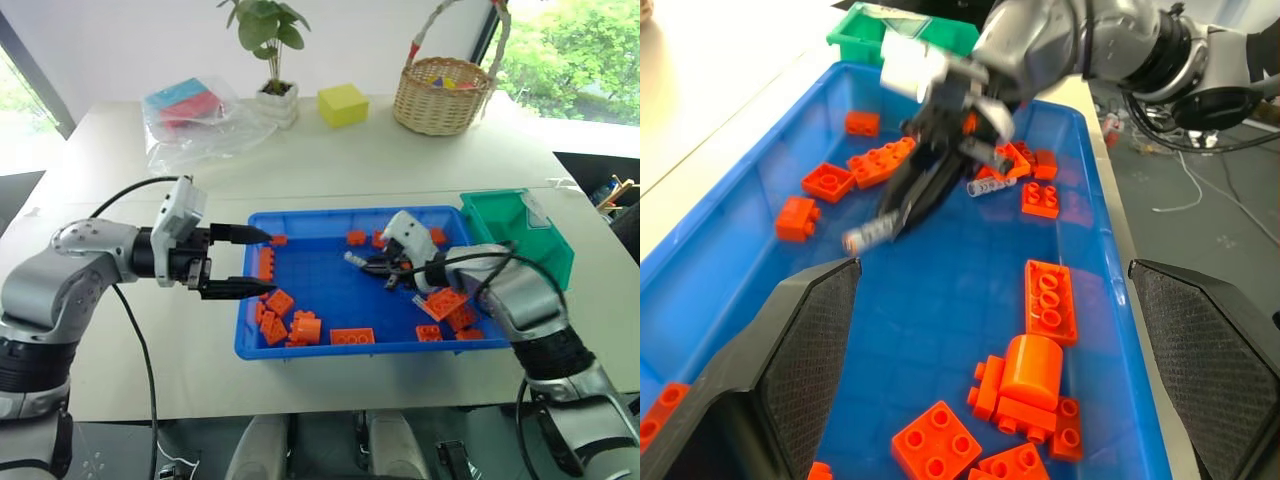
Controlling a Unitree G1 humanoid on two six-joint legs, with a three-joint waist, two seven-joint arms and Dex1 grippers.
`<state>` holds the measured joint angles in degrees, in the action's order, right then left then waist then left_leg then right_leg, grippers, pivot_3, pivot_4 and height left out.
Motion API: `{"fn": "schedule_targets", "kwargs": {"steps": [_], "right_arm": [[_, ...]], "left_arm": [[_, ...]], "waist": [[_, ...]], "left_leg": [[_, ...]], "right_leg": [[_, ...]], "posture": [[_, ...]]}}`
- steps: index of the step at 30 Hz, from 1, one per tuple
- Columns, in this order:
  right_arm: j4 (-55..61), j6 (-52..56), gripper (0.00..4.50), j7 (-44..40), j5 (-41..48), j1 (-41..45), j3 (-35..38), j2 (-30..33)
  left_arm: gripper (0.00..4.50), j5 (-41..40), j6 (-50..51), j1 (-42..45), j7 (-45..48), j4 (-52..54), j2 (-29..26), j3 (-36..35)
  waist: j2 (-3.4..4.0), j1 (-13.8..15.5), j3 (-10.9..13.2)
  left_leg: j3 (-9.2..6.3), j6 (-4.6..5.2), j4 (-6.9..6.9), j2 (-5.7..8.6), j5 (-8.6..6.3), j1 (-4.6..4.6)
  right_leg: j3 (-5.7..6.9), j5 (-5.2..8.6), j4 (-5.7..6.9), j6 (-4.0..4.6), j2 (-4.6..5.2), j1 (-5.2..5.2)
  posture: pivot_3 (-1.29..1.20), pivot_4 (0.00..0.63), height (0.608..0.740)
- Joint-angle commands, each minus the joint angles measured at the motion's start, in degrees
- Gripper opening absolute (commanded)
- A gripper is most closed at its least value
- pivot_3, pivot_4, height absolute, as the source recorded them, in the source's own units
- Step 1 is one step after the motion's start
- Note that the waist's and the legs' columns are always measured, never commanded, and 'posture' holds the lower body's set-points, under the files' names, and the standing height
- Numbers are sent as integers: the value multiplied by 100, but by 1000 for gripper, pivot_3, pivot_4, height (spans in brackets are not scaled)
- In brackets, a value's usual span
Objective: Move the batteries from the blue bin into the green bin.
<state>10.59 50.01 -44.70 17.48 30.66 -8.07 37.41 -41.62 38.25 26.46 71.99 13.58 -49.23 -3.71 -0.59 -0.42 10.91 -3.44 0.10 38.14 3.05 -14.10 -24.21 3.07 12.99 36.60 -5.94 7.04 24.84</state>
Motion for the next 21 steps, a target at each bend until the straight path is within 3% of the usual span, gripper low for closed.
{"fn": "schedule_targets", "kwargs": {"steps": [1,4,7,11,17,21], "right_arm": [[383,345,67,244,204,-10,1271,532],[262,653,67,414,328,-233,2184,932],[217,1129,67,636,559,-434,2888,936],[448,1181,67,759,508,-1169,3309,1080],[543,1279,67,1061,550,-1612,3616,1074],[494,1251,2038,1211,564,-1688,3625,1041]], "left_arm": [[4500,7,-105,87,2,11,-15,-121],[4500,46,-160,102,22,-44,20,-70],[4500,105,-219,178,49,-136,84,2],[4500,194,-282,389,90,-303,222,127],[4500,323,-390,587,227,-522,311,232],[4500,364,-411,658,251,-562,366,270]], "waist": [[0,32,0],[-1,94,0],[-1,109,-1],[-1,116,-1],[1,98,-2],[1,101,-2]], "left_leg": [[0,0,0,0,0,0],[1,0,-1,0,0,-1],[2,1,-3,-2,-1,0],[4,1,-2,-2,-1,0],[9,2,0,-2,-1,6],[9,2,0,-3,-1,8]], "right_leg": [[0,0,-1,0,0,0],[1,0,-5,0,0,-1],[2,0,-5,1,-1,-1],[2,0,-7,1,0,-6],[0,0,-9,1,1,-12],[0,0,-9,1,0,-12]], "posture": [[0,150,702],[0,150,702],[0,150,702],[0,150,702],[0,150,702],[0,150,702]]}}
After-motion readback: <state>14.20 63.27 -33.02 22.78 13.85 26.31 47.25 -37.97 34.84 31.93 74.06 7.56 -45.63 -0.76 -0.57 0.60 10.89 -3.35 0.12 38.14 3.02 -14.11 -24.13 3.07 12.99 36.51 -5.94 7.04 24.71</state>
